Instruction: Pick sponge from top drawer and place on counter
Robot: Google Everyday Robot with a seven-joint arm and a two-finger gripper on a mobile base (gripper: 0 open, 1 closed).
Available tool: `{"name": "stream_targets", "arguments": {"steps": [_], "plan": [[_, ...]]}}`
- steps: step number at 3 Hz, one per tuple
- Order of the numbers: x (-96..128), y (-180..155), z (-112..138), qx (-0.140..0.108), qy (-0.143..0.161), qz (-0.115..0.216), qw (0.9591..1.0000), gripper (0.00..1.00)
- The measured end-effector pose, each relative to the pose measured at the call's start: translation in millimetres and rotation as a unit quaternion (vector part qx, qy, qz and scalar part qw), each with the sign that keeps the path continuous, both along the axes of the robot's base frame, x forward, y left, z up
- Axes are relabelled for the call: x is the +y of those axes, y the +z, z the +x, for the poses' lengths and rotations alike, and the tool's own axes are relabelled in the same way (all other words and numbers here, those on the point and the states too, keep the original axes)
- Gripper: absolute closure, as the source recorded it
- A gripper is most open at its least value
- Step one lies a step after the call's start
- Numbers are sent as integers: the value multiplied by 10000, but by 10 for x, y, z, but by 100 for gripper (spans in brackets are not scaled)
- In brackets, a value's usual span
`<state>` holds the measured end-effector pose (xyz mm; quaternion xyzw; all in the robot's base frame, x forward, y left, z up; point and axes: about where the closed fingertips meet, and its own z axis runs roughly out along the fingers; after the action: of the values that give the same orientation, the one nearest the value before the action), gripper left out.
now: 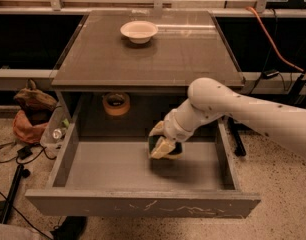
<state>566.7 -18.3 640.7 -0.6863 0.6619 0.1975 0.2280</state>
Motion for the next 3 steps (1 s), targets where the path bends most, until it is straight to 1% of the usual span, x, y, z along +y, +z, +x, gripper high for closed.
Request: {"name": "stream_targets", "arguments": {"steps": [1, 2, 3], "plan": [[-162, 777, -162, -437, -315, -230, 9983, 100], [-176, 1712, -142, -1107, -336, -553, 9917, 100], [-175, 1703, -142, -1101, -335, -552, 9918, 100]]}}
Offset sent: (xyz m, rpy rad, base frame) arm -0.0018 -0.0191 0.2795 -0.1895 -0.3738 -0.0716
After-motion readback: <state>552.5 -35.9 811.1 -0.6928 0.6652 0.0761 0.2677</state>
